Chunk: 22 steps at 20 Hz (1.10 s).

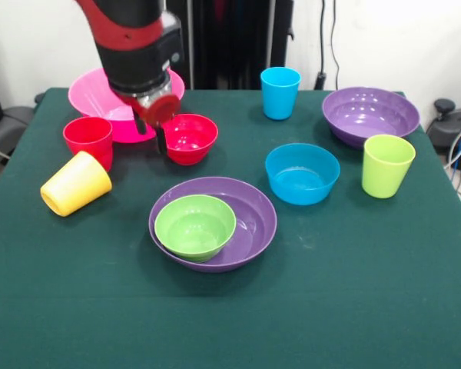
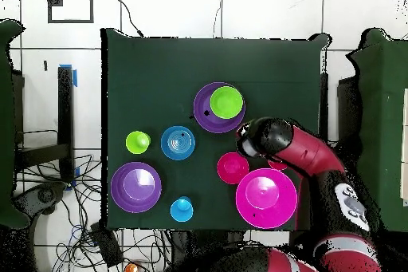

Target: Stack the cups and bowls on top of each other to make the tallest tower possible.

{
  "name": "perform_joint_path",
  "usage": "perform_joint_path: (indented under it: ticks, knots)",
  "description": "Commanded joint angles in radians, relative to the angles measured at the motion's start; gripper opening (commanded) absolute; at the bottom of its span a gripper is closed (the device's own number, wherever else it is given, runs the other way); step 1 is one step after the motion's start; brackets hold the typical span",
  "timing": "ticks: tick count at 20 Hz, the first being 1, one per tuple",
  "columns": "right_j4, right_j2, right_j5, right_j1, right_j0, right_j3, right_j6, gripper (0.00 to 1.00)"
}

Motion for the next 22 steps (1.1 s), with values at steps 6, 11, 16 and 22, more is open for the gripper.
perform_joint_path:
  ticks: [6,11,16,22]
  knots:
    - [-0.161,0.086,-0.148,-0.054,-0.08,0.216,-0.091,1.0]
    - [-0.227,0.084,-0.221,-0.041,-0.1,0.232,-0.068,1.0]
    - [-0.298,0.093,-0.35,0.059,-0.117,0.194,-0.032,1.0]
    - [-0.352,0.092,-0.436,0.127,-0.133,0.176,-0.012,1.0]
